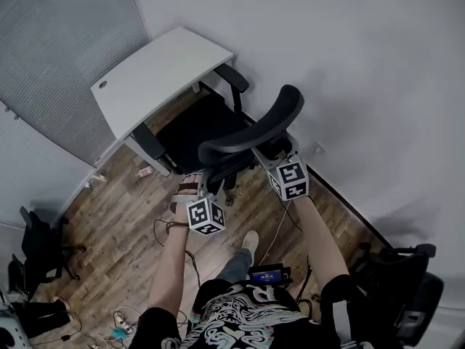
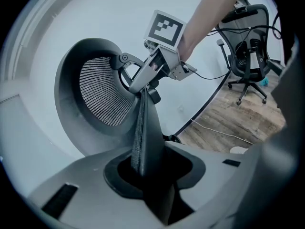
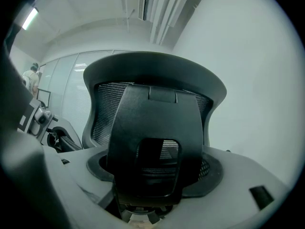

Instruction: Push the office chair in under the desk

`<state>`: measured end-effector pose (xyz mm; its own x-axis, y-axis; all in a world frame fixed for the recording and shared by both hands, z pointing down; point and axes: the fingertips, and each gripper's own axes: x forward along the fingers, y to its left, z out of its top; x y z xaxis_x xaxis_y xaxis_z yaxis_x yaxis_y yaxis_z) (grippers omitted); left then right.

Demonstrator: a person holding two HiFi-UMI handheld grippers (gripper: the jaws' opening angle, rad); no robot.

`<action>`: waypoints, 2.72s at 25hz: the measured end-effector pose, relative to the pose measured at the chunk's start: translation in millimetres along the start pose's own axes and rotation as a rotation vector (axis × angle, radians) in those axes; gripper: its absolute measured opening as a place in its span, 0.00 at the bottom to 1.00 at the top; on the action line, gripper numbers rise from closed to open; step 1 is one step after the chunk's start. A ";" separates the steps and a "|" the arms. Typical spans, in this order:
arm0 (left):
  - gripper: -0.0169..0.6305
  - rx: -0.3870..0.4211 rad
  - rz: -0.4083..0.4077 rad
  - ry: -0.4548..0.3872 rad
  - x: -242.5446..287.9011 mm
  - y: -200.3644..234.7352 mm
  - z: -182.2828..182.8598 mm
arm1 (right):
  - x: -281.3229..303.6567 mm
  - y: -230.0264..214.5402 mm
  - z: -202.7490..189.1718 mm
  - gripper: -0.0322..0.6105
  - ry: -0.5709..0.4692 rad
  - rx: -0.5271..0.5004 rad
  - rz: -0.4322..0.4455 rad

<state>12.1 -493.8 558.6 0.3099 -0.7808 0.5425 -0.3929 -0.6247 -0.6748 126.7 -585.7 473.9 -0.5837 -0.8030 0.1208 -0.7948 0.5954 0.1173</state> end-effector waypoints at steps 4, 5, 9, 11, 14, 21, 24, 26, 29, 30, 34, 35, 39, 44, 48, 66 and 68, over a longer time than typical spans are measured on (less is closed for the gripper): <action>0.24 -0.005 0.000 0.006 0.7 0.6 0.3 | -0.6 -0.9 0.8 0.59 -0.004 0.004 0.000; 0.24 -0.005 0.000 0.005 0.7 0.9 -0.4 | -0.3 -0.3 1.0 0.59 -0.005 0.004 0.001; 0.24 -0.004 0.001 0.003 -0.1 1.6 -2.6 | 0.9 0.9 1.6 0.59 -0.015 0.008 -0.009; 0.24 -0.005 0.000 0.008 -0.4 1.4 -4.1 | 1.5 1.3 -0.6 0.59 -0.007 0.013 -0.020; 0.24 -0.007 0.004 0.010 1.6 1.0 -0.9 | -1.9 -2.0 -2.6 0.59 0.002 0.025 -0.012; 0.24 -0.023 -0.003 0.016 3.5 1.7 -3.1 | -24.9 -6.6 -12.9 0.59 -0.053 0.172 -0.058; 0.25 -0.033 -0.016 0.025 3.5 3.2 -6.6 | -44.6 -3.4 -22.9 0.55 -0.014 0.159 -0.074; 0.25 -0.042 -0.020 0.035 2.8 2.5 -7.8 | -62.6 -3.5 -27.4 0.54 -0.007 0.182 -0.089; 0.34 -0.109 0.013 0.028 -4.0 3.6 -5.2 | -90.6 -0.8 -28.3 0.53 -0.013 0.195 -0.114; 0.36 -0.147 0.042 0.004 -9.4 5.6 -2.1 | -100.3 0.5 -28.1 0.52 -0.023 0.209 -0.125; 0.41 -0.214 0.183 -0.106 -39.2 18.5 15.8 | -133.5 6.4 -27.0 0.52 -0.059 0.267 -0.158; 0.41 -0.213 0.210 -0.134 -48.2 22.4 22.5 | -140.2 8.9 -25.4 0.52 -0.067 0.258 -0.164; 0.29 -0.386 0.241 -0.304 -97.0 31.8 46.2 | -171.7 23.3 -10.1 0.33 -0.149 0.201 -0.227; 0.07 -0.689 0.231 -0.468 -171.4 28.0 43.5 | -208.6 65.4 0.3 0.10 -0.172 0.136 -0.244; 0.05 -0.791 0.213 -0.533 -220.0 31.9 25.7 | -222.8 102.0 6.8 0.10 -0.170 0.136 -0.231; 0.05 -0.797 0.161 -0.553 -268.6 42.7 -28.3 | -246.7 178.8 81.9 0.09 -0.211 0.050 -0.302; 0.05 -0.808 0.180 -0.571 -272.9 49.0 -37.4 | -247.2 185.8 82.9 0.09 -0.211 0.036 -0.321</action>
<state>-124.0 -311.1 396.3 0.4738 -0.8806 0.0019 -0.8786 -0.4729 -0.0664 109.5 -278.8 384.1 -0.3223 -0.9387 -0.1223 -0.9459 0.3142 0.0806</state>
